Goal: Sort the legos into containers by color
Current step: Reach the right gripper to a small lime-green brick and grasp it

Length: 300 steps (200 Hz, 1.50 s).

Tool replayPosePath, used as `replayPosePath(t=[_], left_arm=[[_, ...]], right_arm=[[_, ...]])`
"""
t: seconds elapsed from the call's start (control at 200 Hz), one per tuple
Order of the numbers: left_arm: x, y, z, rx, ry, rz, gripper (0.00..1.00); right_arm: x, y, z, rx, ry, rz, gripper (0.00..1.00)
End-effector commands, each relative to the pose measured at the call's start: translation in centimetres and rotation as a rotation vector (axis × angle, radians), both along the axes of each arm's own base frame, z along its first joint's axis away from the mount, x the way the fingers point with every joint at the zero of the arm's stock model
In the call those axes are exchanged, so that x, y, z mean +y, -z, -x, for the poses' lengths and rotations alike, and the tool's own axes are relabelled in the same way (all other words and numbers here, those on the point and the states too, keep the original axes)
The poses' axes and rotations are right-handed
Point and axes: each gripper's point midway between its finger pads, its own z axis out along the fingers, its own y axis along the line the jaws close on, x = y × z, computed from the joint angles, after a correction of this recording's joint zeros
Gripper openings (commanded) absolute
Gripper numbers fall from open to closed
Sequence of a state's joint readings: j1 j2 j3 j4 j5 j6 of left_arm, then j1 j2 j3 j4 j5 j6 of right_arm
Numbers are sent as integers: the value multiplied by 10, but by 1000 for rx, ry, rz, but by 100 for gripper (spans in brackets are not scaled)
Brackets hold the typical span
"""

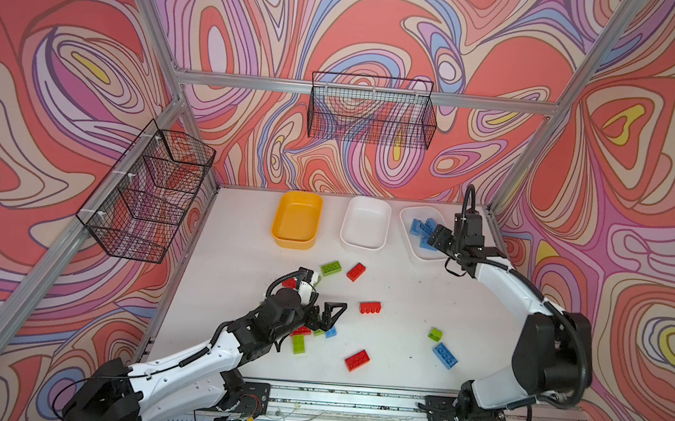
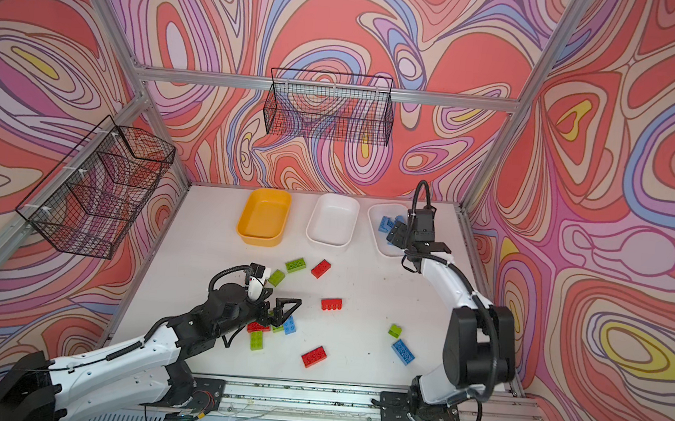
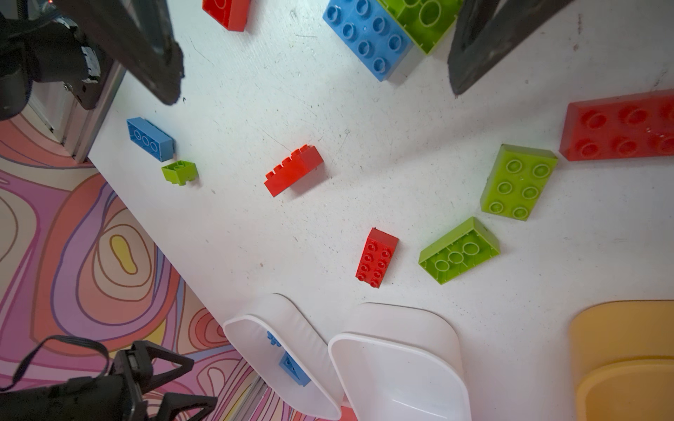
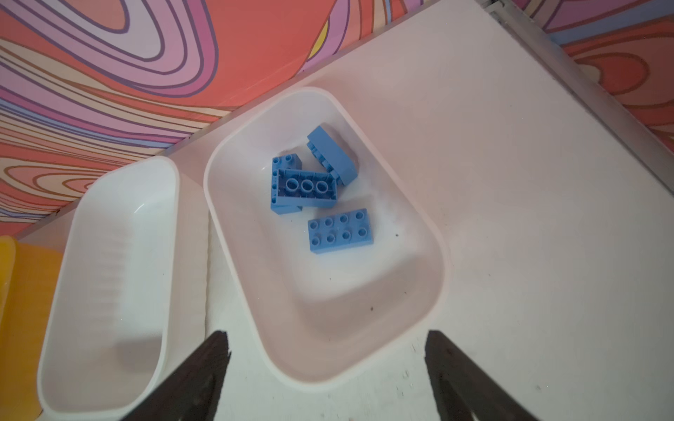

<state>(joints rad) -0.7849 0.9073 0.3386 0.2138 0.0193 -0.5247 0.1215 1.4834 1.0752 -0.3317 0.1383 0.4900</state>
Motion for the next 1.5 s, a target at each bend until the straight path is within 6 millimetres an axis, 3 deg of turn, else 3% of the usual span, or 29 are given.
replayPosePath(t=[0.0, 0.135, 0.25, 0.506, 0.711, 0.926, 1.322, 1.497], left_arm=[[0, -2, 5, -17, 13, 57, 100], [1, 6, 12, -4, 24, 73, 100], [3, 11, 16, 4, 30, 79, 100], [18, 14, 23, -5, -5, 86, 100], [27, 16, 25, -17, -35, 92, 100], [24, 21, 23, -5, -27, 79, 100], [19, 27, 21, 10, -15, 66, 100], [19, 26, 21, 10, -16, 65, 100]], right_arm=[[5, 35, 63, 154, 25, -7, 88], [24, 46, 111, 214, 17, -32, 86], [35, 61, 139, 269, 14, -31, 86], [24, 91, 187, 419, 57, -22, 85], [19, 115, 215, 487, 79, -47, 84], [24, 135, 230, 529, 74, -88, 78], [28, 147, 229, 544, 45, -74, 51], [30, 152, 226, 545, 27, -58, 47]])
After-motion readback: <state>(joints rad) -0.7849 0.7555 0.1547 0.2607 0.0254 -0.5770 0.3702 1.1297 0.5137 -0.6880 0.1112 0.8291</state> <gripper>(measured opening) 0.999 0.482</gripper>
